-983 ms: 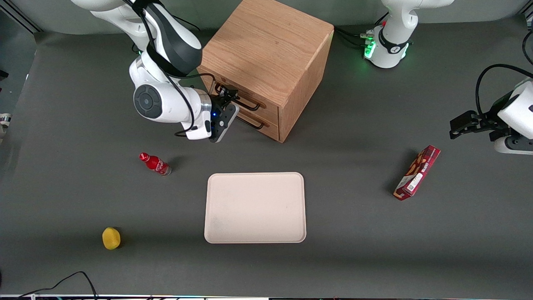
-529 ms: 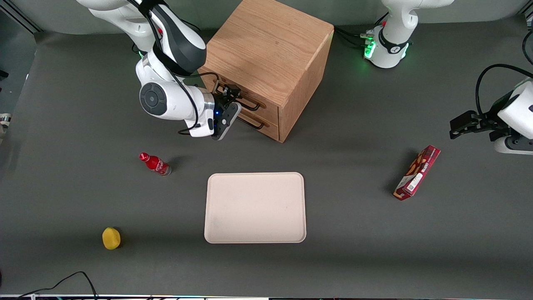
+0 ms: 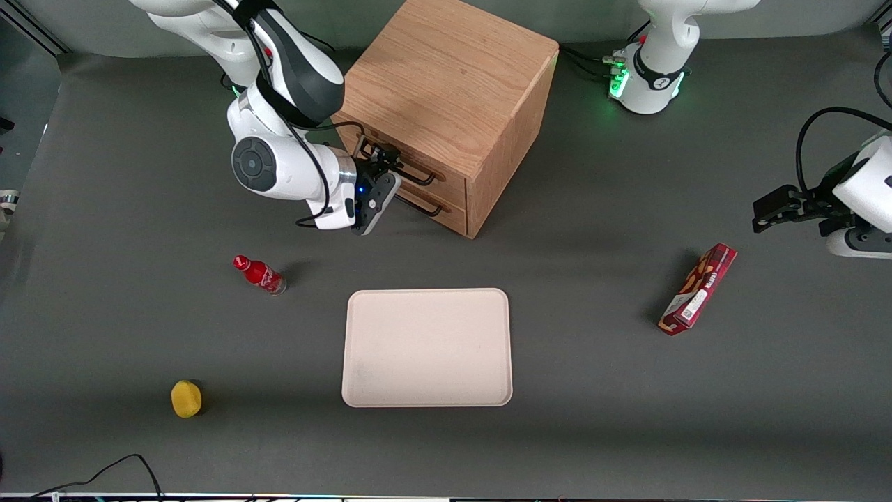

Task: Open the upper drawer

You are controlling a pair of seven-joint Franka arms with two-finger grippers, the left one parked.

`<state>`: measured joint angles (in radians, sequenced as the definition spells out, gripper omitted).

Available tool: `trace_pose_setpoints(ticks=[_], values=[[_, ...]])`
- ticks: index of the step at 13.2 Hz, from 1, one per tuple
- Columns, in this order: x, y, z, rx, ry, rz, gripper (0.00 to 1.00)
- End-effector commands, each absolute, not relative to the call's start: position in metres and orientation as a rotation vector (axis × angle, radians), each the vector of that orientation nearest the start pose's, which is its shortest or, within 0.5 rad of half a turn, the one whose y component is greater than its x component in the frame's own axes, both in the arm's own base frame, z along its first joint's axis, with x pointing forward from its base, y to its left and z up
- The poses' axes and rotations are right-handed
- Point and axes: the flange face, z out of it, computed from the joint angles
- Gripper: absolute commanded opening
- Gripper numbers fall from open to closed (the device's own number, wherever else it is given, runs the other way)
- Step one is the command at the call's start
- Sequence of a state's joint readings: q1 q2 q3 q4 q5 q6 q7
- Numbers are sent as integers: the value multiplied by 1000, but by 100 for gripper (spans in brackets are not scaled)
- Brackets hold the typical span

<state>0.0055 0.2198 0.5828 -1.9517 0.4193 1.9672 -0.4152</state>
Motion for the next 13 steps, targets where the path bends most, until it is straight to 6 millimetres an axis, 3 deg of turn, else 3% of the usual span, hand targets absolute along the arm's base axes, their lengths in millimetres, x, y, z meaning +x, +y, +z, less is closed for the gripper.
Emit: trace_pose_setpoints(ticks=[1,6,13], values=[[487,324,377,-2438,-1072,247,100],[524,312,376,-2439,-1054,208,100],[577,277,380,-2458,-1099,181,100]])
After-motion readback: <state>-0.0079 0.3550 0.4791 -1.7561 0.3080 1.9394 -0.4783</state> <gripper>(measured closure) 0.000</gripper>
